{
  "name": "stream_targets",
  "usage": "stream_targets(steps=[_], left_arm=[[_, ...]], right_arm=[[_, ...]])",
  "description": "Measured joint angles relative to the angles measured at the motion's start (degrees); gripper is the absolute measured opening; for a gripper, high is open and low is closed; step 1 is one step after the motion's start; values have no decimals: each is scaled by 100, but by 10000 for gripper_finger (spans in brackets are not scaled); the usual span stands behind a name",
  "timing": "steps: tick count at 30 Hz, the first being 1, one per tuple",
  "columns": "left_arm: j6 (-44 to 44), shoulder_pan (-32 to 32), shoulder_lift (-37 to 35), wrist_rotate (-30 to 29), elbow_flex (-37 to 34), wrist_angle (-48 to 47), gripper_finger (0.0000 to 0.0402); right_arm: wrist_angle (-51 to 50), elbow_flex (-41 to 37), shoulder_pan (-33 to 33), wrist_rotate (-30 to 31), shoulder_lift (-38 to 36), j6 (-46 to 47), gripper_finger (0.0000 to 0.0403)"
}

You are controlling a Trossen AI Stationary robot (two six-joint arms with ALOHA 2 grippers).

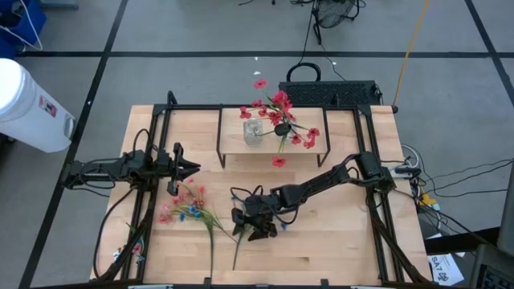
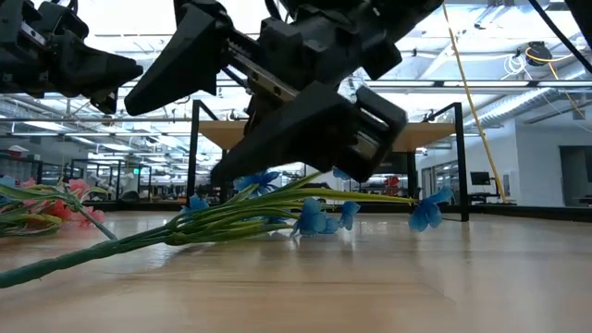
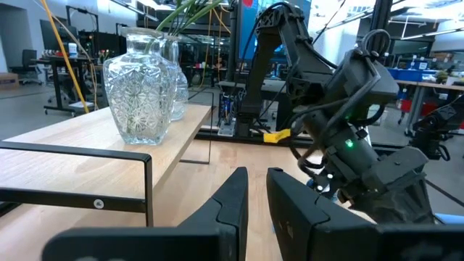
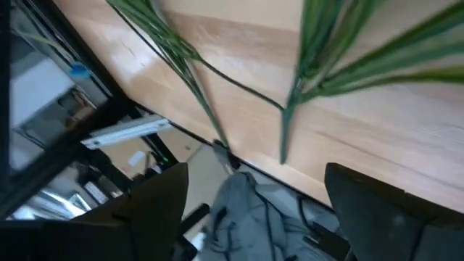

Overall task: Pick and place flowers into a vace then onto a shelf
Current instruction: Put the blue flowers into the right transparent vase on the shelf

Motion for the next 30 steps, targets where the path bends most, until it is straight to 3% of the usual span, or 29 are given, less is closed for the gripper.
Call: stream_targets(steps=[3, 13, 21, 30], left_arm=[[-1, 0, 1, 0, 2, 0, 58], [-2, 0, 0, 0, 0, 0, 58], [-1, 2, 0, 0, 2, 1, 58], [-2, 1, 2, 0, 1, 2, 58]], right_arm=[[111, 0, 2, 160, 0, 240, 294], [-244, -2, 59, 153, 0, -219, 252], [-297, -2, 48, 343, 93, -1180, 224], [-172, -2, 76, 502, 203, -1659, 212]])
